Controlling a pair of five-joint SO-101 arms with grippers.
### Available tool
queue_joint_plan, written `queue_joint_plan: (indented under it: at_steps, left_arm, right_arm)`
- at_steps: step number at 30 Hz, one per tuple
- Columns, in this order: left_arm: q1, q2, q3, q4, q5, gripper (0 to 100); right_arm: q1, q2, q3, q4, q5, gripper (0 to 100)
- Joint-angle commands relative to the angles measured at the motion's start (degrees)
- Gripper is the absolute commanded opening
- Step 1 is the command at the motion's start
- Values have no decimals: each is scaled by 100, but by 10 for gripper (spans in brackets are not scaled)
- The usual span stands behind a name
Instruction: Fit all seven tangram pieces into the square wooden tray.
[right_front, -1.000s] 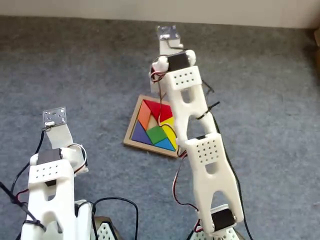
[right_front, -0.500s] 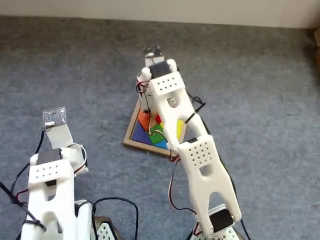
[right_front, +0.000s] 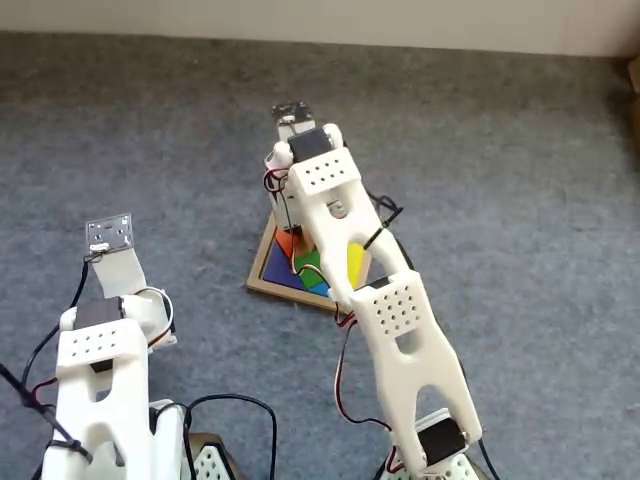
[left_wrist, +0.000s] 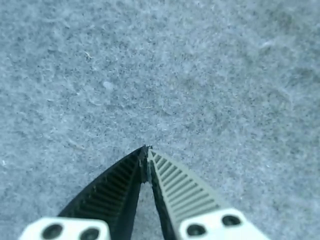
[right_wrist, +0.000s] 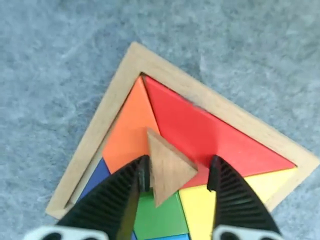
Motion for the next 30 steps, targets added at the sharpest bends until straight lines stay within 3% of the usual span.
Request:
queue_joint_plan:
  at_steps: [1,4,8,11,19,30]
  left_arm:
    - [-40,-119,-22,-70,-35,6]
    - [-40,-119,-22,-70,-35,6]
    - [-48,-119,-22,-53,-35,6]
    - [-48,-119,-22,-53,-35,6]
    - [-57,-119,-22,-44,-35,6]
    - [-57,-119,-22,-44,-35,6]
  right_arm:
    - [-84,-567,-92,251,88,183]
    - [-48,-936,-92,251,88,168]
    - [-40,-1200,-57,233,149,70]
    - [66,-1200,-57,233,668,4]
    - [479,-1112,-31,224,897,5]
    - [488,-57,-374,224,905,5]
